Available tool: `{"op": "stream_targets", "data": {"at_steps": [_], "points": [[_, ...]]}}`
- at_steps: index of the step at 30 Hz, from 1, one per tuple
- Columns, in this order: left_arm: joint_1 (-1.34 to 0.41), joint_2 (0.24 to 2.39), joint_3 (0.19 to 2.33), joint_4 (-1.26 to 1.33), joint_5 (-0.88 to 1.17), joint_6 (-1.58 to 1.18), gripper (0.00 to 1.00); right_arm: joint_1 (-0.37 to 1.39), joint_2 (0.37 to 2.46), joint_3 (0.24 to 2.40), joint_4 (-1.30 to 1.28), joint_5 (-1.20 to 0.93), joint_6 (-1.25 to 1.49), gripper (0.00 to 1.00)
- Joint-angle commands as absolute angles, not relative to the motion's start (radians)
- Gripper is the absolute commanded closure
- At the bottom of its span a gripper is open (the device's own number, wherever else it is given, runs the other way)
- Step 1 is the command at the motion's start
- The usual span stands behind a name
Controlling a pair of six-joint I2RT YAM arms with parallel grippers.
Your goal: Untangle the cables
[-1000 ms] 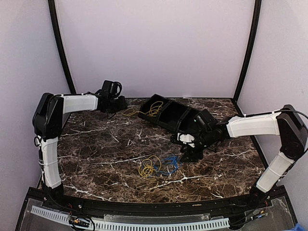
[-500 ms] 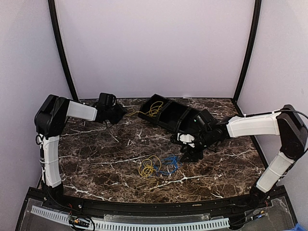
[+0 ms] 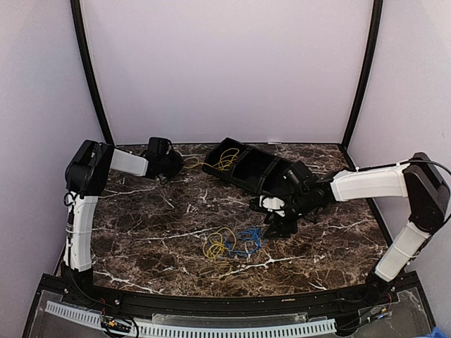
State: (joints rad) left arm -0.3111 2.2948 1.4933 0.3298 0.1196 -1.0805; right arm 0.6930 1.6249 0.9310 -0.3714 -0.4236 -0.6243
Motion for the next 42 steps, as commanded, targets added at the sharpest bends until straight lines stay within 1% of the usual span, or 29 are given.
{"op": "stream_targets", "data": {"at_steps": [1,5,11,14,18,25,34,42], "points": [[-0.309,2.304,1.553,0.353,0.125,-1.052,0.99,0.689,1.633,0.947,-0.372,-0.413,-0.635,0.43],[-0.332,2.266,1.564,0.362,0.13,-0.971,1.0,0.689,1.631,0.943,-0.366,-0.406,-0.637,0.43],[-0.414,2.151,1.569,0.381,0.054,-0.762,1.0,0.689,1.651,0.952,-0.374,-0.416,-0.642,0.43],[-0.46,2.135,1.6,0.403,0.016,-0.644,1.0,0.689,1.655,0.954,-0.377,-0.417,-0.643,0.44],[-0.497,2.139,1.625,0.438,-0.021,-0.564,1.0,0.689,1.647,0.951,-0.375,-0.412,-0.644,0.44],[-0.527,2.162,1.656,0.463,-0.003,-0.523,1.0,0.689,1.642,0.948,-0.377,-0.409,-0.646,0.44],[-0.529,2.243,1.701,0.427,0.016,-0.565,1.0,0.689,1.643,0.953,-0.386,-0.412,-0.65,0.44],[-0.536,2.413,1.877,0.353,0.044,-0.562,1.0,0.688,1.639,0.951,-0.388,-0.405,-0.652,0.44]]}}
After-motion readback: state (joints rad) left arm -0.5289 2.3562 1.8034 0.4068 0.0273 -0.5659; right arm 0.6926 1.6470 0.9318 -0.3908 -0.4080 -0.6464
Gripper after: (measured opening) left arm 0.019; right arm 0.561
